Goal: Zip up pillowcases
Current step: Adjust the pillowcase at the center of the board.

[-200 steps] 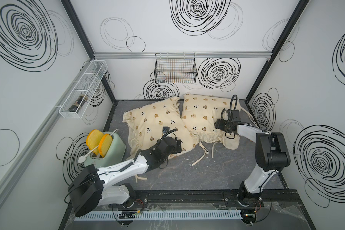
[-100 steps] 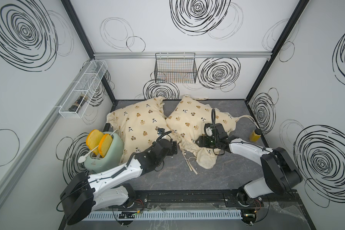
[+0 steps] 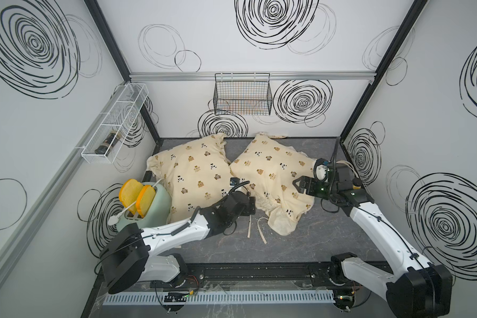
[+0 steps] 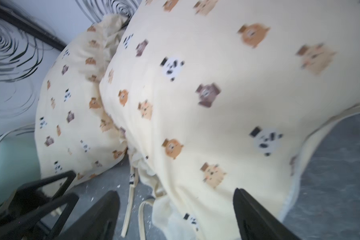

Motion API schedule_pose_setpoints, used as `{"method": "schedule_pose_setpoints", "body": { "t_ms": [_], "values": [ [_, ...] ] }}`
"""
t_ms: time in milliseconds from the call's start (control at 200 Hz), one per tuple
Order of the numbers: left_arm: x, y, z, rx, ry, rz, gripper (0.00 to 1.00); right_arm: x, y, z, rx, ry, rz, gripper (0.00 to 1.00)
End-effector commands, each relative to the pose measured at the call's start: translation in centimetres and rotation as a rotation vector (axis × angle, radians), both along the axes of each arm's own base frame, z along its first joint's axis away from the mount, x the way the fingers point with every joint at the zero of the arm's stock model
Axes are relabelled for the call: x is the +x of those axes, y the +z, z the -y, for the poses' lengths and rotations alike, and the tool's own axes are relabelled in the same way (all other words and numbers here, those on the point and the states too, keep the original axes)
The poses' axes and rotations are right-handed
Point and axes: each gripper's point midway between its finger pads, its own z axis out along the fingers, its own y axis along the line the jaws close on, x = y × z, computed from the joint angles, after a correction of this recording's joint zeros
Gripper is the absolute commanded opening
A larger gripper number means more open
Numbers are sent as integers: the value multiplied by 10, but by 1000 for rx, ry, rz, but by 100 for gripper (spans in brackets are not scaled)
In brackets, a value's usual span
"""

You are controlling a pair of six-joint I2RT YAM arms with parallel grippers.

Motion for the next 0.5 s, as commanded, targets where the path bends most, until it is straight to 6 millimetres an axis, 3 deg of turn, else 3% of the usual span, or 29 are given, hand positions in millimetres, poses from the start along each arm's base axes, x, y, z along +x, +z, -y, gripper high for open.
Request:
{"method": "schedule_pose_setpoints", "body": {
  "t_ms": [0,45,160,235,360,495],
  "values": [
    [-3,15,37,-151,-31,-4,88,37,-13,40,-85,-107,22,76],
    [-9,12,47,-186,-50,-23,88,53,-27,58,-97,-162,5,70],
    [-24,9,66,-300,-82,-66,98,65,-64,71,-89,-165,-140,67],
    [-31,5,75,-409,-94,-106,96,56,-87,61,-74,-133,-196,68],
    [-35,-10,91,-542,-102,-183,96,28,-107,40,-45,-94,-234,67],
    [-35,-25,109,-587,-127,-252,96,-7,-112,-5,19,47,-283,67]
  ]
}}
